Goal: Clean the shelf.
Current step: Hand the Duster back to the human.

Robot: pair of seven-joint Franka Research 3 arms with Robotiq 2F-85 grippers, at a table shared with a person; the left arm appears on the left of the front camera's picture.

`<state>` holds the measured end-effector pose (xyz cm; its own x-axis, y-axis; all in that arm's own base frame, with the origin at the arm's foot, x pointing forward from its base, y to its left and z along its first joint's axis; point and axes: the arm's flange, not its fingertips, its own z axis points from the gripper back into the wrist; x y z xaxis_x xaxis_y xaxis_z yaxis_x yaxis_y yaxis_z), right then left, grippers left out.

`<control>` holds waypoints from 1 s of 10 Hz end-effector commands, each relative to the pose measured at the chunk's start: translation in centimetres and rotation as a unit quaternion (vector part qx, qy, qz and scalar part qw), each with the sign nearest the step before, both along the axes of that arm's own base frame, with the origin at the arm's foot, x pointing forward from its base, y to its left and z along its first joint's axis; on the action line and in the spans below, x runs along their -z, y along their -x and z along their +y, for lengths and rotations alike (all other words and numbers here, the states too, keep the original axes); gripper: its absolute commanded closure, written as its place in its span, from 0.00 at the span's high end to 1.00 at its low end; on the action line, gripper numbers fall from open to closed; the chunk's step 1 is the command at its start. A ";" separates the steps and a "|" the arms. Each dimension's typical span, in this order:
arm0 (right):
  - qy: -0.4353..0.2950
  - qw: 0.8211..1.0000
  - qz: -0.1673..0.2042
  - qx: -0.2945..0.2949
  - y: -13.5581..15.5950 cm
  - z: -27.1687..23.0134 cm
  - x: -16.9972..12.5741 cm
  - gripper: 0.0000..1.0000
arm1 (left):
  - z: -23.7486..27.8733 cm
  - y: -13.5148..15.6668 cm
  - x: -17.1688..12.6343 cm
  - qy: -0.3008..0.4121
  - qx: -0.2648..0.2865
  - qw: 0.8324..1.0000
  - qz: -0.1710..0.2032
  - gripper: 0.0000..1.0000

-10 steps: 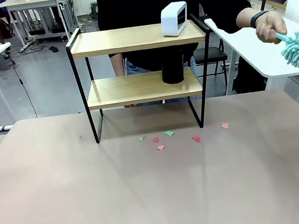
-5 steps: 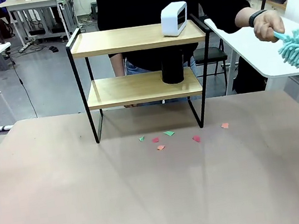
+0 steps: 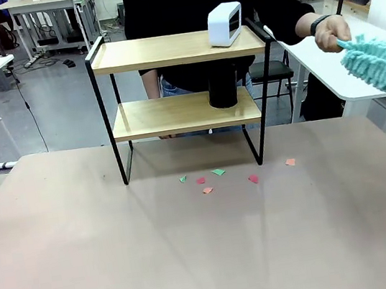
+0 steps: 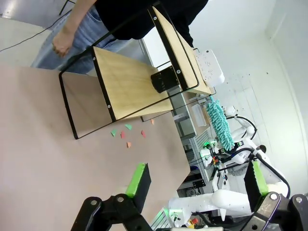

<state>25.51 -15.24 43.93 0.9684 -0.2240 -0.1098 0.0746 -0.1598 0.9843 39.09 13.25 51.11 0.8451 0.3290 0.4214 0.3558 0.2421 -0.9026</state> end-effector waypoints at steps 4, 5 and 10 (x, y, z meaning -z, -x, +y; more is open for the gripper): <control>0.073 0.993 0.026 -0.093 2.0 8.3 -4.9 1.00 | -0.3 0.0 -0.1 0.006 -0.008 1.000 -0.006 1.00; 0.085 0.990 0.037 -0.106 1.0 10.4 -4.9 1.00 | -0.3 0.0 -0.1 0.006 -0.008 1.000 -0.006 1.00; 0.114 0.992 0.052 -0.017 -8.4 15.6 -1.7 1.00 | -0.3 0.0 -0.1 0.006 -0.008 1.000 -0.006 1.00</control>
<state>33.60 -0.67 46.93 0.9725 -0.1638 -0.1659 0.1819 0.0884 0.9793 39.09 13.28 51.05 0.8453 0.3302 0.4200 0.3541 0.2422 -0.9033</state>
